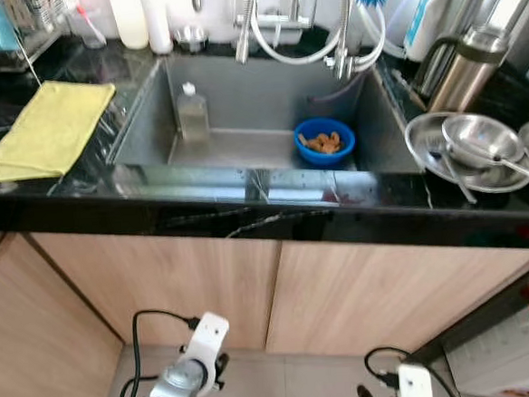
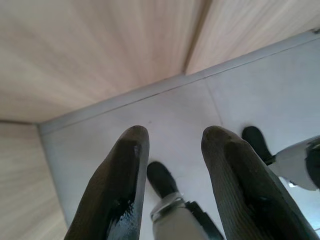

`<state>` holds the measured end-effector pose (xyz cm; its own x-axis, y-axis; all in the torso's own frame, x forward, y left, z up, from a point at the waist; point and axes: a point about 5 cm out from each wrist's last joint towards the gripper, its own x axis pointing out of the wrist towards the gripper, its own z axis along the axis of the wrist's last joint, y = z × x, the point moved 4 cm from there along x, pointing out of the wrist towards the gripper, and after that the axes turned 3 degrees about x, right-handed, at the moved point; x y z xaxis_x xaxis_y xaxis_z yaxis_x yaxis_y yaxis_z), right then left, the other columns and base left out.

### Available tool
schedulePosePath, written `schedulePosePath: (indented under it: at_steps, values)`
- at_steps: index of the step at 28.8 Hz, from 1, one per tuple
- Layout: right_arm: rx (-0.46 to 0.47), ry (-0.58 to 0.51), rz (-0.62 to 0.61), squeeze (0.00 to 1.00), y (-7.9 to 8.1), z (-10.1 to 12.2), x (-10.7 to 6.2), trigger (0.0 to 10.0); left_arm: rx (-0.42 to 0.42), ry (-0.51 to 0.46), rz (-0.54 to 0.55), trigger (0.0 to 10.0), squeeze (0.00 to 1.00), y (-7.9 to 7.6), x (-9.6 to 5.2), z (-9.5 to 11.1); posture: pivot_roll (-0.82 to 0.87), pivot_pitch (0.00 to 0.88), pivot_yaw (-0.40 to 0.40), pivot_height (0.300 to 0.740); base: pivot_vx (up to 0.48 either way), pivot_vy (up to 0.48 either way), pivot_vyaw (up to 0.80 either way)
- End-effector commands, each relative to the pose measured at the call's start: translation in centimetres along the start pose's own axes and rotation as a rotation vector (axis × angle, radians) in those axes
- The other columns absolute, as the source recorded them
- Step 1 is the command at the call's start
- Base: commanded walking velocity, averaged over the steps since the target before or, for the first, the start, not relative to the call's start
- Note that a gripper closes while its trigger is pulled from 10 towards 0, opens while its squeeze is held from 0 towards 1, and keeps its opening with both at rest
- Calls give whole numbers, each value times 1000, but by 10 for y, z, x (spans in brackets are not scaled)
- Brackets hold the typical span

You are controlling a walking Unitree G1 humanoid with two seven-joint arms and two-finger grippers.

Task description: Kitchen organization

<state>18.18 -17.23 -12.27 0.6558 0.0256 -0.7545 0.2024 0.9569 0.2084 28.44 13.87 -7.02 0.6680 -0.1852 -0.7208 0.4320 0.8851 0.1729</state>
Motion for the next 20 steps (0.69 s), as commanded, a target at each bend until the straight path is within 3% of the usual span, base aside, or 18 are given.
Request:
schedulePosePath:
  at_steps: [1, 12, 20]
  values:
    - [-8, 11, -7, 0, -4, -3, -1, 10000, 9, 21, -9, 10000, 0, -3, -1, -9, 129, 101, -95, 740, 0, 0, 0]
    - [-3, -19, -7, 0, -2, -3, -3, 10000, 41, -53, 7, 10000, 0, 18, -5, 1, 121, 66, -77, 740, 0, 0, 0]
    - [7, -16, -15, 0, -1, -6, -3, 10000, 57, -49, 20, 10000, 0, 31, -10, -7, 122, 54, -69, 740, 0, 0, 0]
